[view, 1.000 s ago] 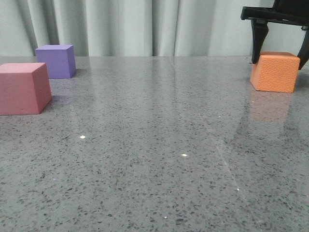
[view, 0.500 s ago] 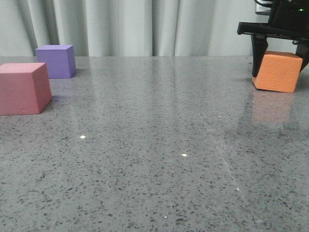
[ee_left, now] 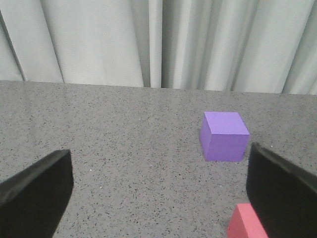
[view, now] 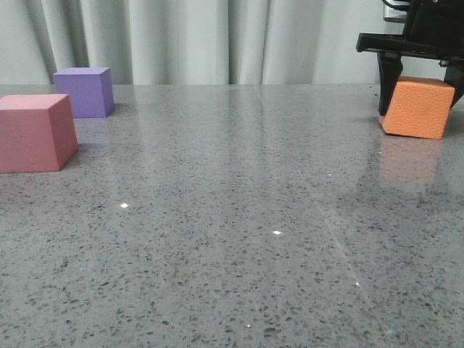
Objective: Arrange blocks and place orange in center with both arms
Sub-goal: 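Lower the right gripper over the orange cube and close on it, then carry the orange cube with the right gripper toward the table center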
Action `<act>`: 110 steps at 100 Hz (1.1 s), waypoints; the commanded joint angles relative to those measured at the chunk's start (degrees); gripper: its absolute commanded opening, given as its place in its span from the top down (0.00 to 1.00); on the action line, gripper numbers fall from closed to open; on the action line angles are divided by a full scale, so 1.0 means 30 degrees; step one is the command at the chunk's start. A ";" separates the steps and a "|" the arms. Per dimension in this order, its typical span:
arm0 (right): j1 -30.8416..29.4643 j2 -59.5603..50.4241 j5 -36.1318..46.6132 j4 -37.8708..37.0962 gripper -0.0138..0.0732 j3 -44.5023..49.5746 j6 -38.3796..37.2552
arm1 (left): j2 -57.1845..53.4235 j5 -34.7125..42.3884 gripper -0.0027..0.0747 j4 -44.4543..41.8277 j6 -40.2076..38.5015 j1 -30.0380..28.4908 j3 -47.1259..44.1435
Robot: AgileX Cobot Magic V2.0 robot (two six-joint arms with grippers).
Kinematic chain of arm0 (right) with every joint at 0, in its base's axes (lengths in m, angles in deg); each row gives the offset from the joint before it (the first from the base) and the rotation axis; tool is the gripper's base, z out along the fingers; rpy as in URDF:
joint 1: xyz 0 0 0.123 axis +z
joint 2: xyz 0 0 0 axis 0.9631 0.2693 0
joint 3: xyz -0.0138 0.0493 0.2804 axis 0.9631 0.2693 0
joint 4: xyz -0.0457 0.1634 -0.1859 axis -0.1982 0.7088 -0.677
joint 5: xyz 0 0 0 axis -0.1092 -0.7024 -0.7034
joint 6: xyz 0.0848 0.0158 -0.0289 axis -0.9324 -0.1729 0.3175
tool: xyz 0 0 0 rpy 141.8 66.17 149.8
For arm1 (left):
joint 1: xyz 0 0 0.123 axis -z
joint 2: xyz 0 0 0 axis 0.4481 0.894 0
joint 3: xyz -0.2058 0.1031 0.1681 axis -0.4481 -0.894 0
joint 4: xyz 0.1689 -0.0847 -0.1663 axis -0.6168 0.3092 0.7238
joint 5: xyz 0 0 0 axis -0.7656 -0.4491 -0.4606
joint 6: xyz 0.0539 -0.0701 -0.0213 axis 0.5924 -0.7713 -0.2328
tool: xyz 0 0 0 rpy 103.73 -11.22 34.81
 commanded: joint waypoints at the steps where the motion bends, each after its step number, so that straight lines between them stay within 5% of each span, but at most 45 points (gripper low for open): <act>1: -0.0013 -0.1206 -0.1673 0.0302 0.78 -0.0802 0.0041 | 0.0089 0.1536 0.09 0.0215 -0.0006 0.0012 0.0689; 71: 0.7244 0.0260 -0.1654 0.0260 0.78 -0.5519 -0.0637 | 0.0089 0.1536 0.09 0.0215 -0.0006 0.0012 0.0689; 101: 0.7853 0.1144 -0.1679 0.0157 0.77 -0.5830 -0.1952 | 0.0089 0.1536 0.09 0.0215 -0.0006 0.0012 0.0689; 110: 0.7853 0.1144 -0.1679 0.0356 0.69 -0.5830 -0.1933 | 0.0089 0.1536 0.09 0.0215 -0.0006 0.0012 0.0689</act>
